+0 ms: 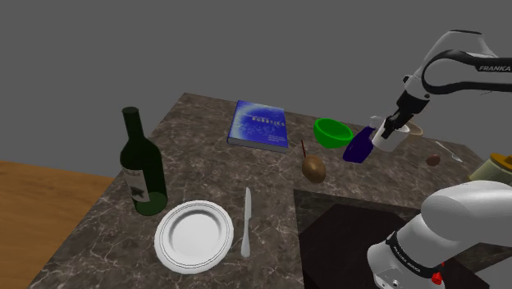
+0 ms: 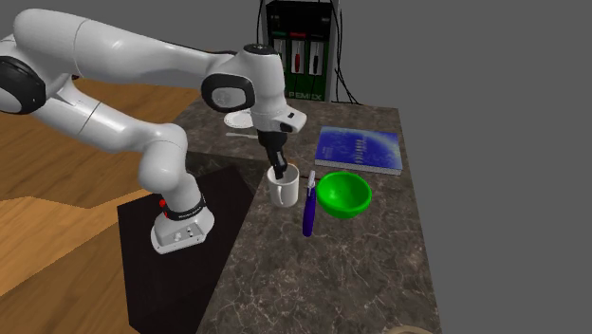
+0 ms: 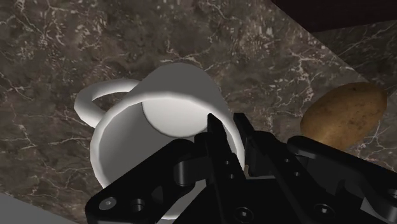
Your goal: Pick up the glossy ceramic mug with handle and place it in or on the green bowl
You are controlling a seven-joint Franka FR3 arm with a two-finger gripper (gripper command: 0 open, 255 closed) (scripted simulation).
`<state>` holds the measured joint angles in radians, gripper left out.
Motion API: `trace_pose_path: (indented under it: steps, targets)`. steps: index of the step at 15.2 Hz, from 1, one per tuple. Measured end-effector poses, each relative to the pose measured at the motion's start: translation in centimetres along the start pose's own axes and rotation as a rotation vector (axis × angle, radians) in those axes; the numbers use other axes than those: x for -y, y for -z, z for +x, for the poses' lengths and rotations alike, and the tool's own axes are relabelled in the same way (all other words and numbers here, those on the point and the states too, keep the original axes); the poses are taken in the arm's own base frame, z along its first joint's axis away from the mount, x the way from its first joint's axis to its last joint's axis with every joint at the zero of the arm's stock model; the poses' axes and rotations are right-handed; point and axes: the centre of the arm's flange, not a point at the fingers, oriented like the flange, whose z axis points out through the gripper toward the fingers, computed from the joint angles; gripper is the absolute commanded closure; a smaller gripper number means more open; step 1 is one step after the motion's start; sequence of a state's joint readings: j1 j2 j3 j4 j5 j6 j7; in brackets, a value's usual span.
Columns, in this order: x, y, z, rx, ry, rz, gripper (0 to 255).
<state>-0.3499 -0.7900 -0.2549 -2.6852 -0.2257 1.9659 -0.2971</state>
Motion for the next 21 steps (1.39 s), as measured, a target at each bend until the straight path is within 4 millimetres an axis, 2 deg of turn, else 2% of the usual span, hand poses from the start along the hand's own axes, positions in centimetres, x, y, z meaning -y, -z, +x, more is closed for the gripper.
trace_pose_path:
  steps: [2, 4, 18, 21]
  targets:
    - [-0.1, 1.0, 0.0, 0.000, 0.000, 0.000, 255]
    - [-0.2, 1.3, 1.4, 0.000, 0.000, 0.000, 255]
    - [-0.4, 2.9, 19.3, 0.001, 0.000, 0.000, 255]
    - [-0.5, 1.7, 20.7, 0.001, 0.000, 0.000, 255]
